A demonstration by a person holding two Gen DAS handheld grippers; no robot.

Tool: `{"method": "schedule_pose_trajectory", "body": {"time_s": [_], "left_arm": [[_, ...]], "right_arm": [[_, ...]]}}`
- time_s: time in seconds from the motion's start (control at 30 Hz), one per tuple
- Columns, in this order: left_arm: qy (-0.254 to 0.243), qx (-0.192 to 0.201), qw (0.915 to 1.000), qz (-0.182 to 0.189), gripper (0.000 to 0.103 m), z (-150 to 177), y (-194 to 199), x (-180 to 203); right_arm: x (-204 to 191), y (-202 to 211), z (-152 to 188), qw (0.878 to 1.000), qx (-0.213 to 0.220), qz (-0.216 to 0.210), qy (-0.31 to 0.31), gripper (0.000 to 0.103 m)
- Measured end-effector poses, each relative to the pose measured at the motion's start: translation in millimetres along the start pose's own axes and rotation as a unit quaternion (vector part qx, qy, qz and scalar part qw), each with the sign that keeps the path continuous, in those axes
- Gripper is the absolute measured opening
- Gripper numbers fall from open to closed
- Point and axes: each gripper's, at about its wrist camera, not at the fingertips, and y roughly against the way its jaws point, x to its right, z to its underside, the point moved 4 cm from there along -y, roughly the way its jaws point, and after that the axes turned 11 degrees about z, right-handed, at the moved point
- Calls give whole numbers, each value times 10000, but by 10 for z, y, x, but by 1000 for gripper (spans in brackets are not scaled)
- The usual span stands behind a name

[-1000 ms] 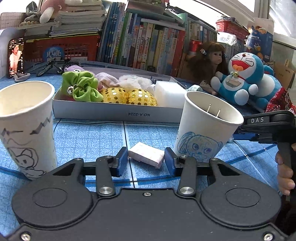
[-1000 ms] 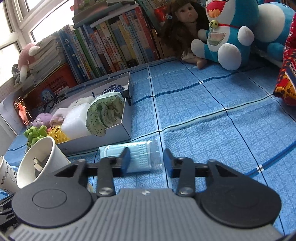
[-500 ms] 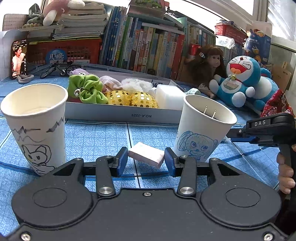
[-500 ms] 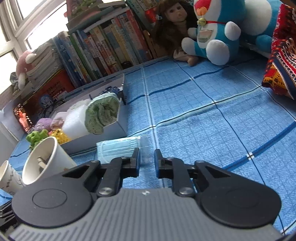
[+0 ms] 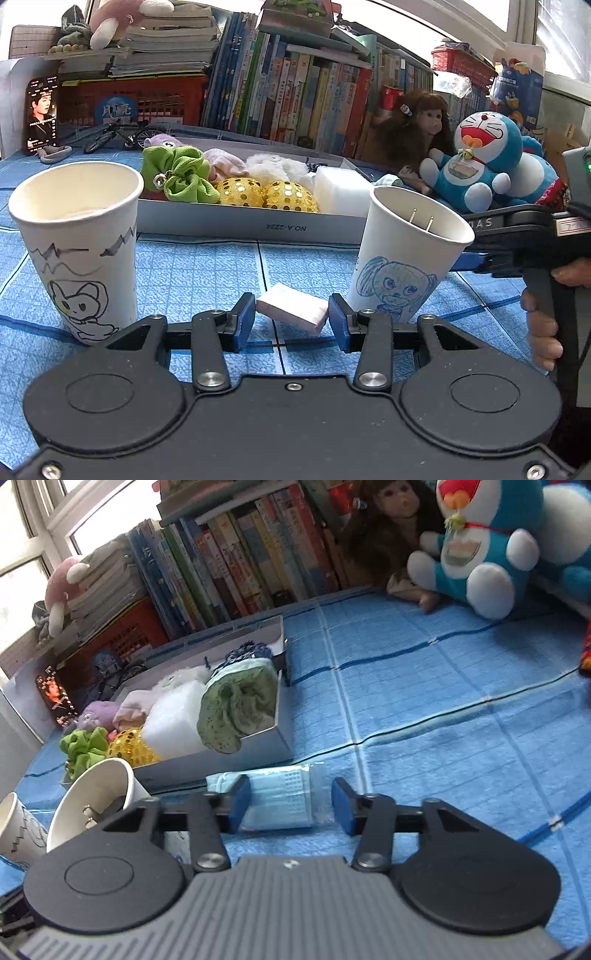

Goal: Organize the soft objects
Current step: 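Hold the white block in the left tool while the right tool lifts the mask packet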

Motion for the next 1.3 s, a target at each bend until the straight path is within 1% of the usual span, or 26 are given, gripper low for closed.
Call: {"method": "schedule_pose_trajectory", "body": {"time_s": [0.03, 0.07, 0.13, 0.23, 0.33, 0.37, 0.43, 0.47, 0.53, 0.57, 0.6, 0.67, 0.73, 0.8, 0.87, 0.9, 0.93, 1.0, 1.03, 1.13, 1.17, 1.3], "left_arm": [[5, 6, 10000, 7, 41, -3, 6, -2], [9, 13, 10000, 10, 41, -7, 10, -2], [12, 37, 10000, 22, 41, -23, 22, 4], [11, 116, 9999, 50, 41, -68, 53, 15], [17, 211, 9997, 87, 41, -128, 89, 23], [13, 228, 9997, 88, 41, -140, 94, 25], [-2, 257, 9996, 80, 41, -160, 98, 29], [-2, 263, 9996, 72, 41, -168, 97, 28], [14, 264, 9996, 64, 41, -170, 97, 22], [23, 260, 9996, 57, 41, -166, 97, 16], [23, 255, 9997, 50, 41, -165, 96, 13], [28, 240, 9997, 48, 41, -159, 95, 11], [46, 232, 9997, 51, 41, -154, 100, 7], [45, 240, 9997, 37, 41, -156, 104, 9], [39, 247, 9997, 27, 41, -161, 107, 6], [39, 249, 9997, 30, 41, -165, 108, 4], [39, 248, 9997, 31, 41, -165, 108, 4], [39, 254, 9997, 36, 41, -166, 108, 7], [40, 252, 9997, 38, 41, -167, 107, 5], [41, 246, 9997, 50, 41, -167, 104, 5], [42, 240, 9997, 54, 41, -166, 99, 4], [57, 227, 9997, 69, 41, -159, 87, -6]], "right_arm": [[8, -4, 3, 10000, -13, -16, -47, 24], [16, -3, 4, 10000, -10, -10, -81, 21], [43, 18, 4, 9999, 13, 43, -110, 9], [121, 73, -12, 9996, 76, 178, -204, 4], [216, 150, -48, 9982, 221, 507, -214, 4], [239, 168, -57, 9980, 252, 544, -177, 4], [273, 168, -73, 9994, 119, 298, -140, 14], [290, 156, -76, 9997, 39, 165, -194, 15], [298, 95, -94, 9994, -219, -47, -273, 43], [292, 54, -113, 9990, -312, -103, -313, 46], [284, 6, -143, 9985, -416, -164, -327, 53], [241, -78, -222, 9976, -561, -312, -249, 58], [165, -154, -276, 9961, -723, -502, -70, 70], [48, -217, -305, 9937, -891, -623, 282, 73], [-33, -244, -317, 9924, -957, -581, 520, 73], [-54, -260, -316, 9919, -1013, -511, 574, 61], [-61, -275, -314, 9917, -1064, -459, 555, 43], [-31, -288, -301, 9915, -1167, -390, 432, 28], [-3, -286, -301, 9913, -1202, -427, 329, 23], [117, -247, -277, 9892, -1349, -565, -22, 10], [145, -224, -261, 9894, -1337, -566, -76, 8], [252, -59, -154, 9915, -1174, -527, -171, 7]]}}
